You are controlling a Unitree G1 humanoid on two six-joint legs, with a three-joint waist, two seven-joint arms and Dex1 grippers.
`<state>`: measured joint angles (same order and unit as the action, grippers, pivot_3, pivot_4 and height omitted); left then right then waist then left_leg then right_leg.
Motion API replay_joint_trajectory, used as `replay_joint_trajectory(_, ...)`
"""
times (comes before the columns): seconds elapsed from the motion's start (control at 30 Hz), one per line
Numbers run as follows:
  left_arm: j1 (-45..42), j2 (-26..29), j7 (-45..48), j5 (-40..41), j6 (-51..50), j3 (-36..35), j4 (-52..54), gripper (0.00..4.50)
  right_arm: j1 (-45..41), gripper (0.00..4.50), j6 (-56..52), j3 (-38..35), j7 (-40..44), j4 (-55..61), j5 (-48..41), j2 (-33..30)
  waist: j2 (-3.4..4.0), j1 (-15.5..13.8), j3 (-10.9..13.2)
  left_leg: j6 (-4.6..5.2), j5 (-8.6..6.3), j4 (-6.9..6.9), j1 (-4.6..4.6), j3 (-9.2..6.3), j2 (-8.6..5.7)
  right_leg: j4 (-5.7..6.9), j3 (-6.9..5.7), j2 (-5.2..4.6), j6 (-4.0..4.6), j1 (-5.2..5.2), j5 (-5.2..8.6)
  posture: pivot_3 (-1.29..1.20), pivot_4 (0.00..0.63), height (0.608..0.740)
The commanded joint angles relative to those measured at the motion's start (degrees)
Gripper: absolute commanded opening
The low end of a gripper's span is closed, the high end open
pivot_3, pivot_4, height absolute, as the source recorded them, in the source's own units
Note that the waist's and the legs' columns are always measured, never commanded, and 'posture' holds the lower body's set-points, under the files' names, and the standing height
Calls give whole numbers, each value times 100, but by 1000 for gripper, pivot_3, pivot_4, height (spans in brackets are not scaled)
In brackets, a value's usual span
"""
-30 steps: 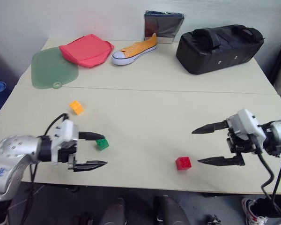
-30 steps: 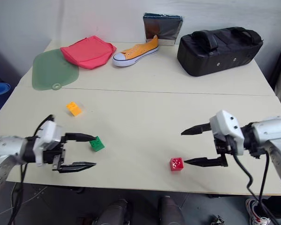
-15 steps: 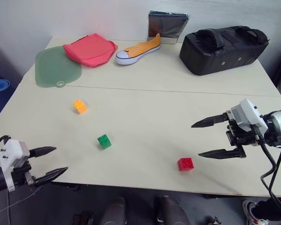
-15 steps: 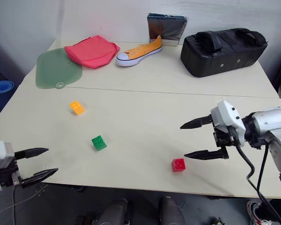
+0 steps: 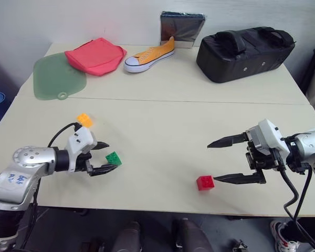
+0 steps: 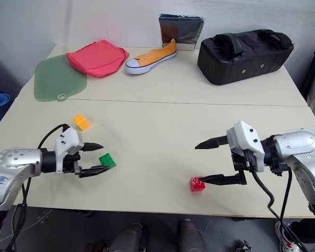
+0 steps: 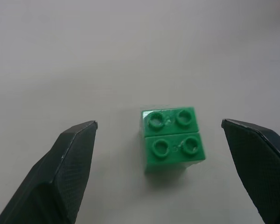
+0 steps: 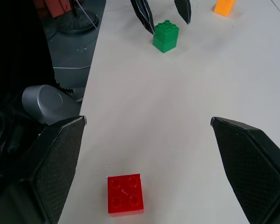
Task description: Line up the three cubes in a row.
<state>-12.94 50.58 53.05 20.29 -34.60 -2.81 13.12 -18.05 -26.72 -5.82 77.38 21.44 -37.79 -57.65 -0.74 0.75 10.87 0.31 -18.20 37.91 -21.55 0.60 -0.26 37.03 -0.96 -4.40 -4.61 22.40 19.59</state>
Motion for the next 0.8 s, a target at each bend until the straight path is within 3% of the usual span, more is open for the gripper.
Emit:
replay_joint_trajectory(0.03,-230,-147,-175,-279,24,352,-92,4500,-215,4407,-3,-75,-178,142,-103,130,0,2,0,0,0,2,0,0,0,1,0,0,0,0,0,0,150,740)
replay_joint_trajectory(0.13,-293,-330,-179,-240,21,425,-142,4500,-285,4407,25,2,-229,114,-2,198,0,-12,0,-5,3,2,-1,-1,0,1,0,0,-1,1,0,0,150,740)
replay_joint_trajectory(0.17,-273,-358,-129,-216,55,419,-137,4313,-286,4469,16,16,-218,116,-2,196,0,-13,0,-7,4,2,-1,-1,0,0,0,1,0,2,0,0,150,740)
replay_joint_trajectory(0.27,-170,-305,46,-251,252,452,-100,3615,-259,4500,26,20,-184,140,-4,181,0,-31,0,-23,13,2,-2,-1,0,-3,0,1,0,2,0,0,150,740)
replay_joint_trajectory(0.5,-102,-187,364,-152,485,367,17,1515,-131,4500,115,-46,-161,133,77,138,0,-59,0,-22,13,3,-2,-2,0,-5,0,-1,0,0,0,0,150,740)
replay_joint_trajectory(0.7,-364,-144,1135,-118,1131,705,332,1522,151,4500,203,-136,-134,202,178,47,0,-63,0,-23,13,2,-3,-2,0,-7,0,-1,0,-1,0,0,150,740)
replay_joint_trajectory(0.8,-613,-227,1357,-415,1320,1243,509,1522,502,4500,515,-45,-9,280,468,-17,0,-79,0,-23,13,3,-3,-2,0,-11,-1,-2,0,-4,0,0,150,740)
